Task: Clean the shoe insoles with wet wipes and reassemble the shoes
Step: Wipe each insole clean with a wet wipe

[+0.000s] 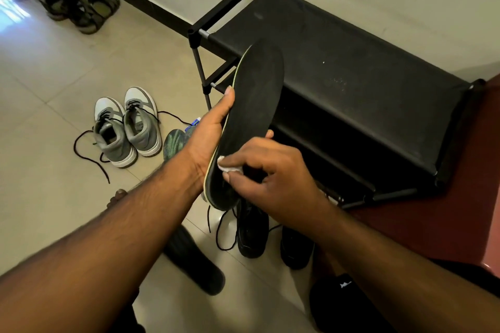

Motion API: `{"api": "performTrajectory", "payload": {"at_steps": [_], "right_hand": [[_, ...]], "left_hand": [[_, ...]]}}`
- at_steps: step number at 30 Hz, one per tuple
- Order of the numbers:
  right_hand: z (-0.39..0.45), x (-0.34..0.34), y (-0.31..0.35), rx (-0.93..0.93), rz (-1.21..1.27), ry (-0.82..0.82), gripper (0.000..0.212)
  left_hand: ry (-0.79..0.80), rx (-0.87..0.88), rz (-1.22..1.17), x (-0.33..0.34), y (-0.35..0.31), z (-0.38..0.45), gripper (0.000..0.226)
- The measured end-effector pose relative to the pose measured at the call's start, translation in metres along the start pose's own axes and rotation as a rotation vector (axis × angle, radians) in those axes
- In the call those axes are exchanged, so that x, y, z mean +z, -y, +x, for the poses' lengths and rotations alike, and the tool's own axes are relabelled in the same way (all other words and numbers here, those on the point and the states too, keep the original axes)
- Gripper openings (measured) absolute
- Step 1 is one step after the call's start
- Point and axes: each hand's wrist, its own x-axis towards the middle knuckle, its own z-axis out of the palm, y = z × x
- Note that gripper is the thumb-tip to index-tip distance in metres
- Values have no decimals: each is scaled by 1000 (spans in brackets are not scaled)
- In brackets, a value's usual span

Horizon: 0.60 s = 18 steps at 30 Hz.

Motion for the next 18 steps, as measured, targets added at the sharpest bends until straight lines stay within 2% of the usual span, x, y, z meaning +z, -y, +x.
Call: {"api": "performTrajectory", "payload": {"at_steps": [2, 5, 8, 12, 18], "right_hand": [[4, -5, -2, 4, 68, -31, 15], [13, -18, -11, 143, 130, -236, 14], [15, -25, -17, 201, 52, -309, 12], [10, -16, -12, 31, -62, -175, 12], [-6, 2, 7, -152, -35, 111, 8]], "left_hand": [[20, 7, -21, 1, -1, -1, 65], [66, 35, -37, 8, 5, -5, 62], [118, -19, -33, 15, 13, -9, 59], [132, -65, -36, 10, 10, -10, 58], [-26, 21, -55, 4, -1, -6, 68]]}}
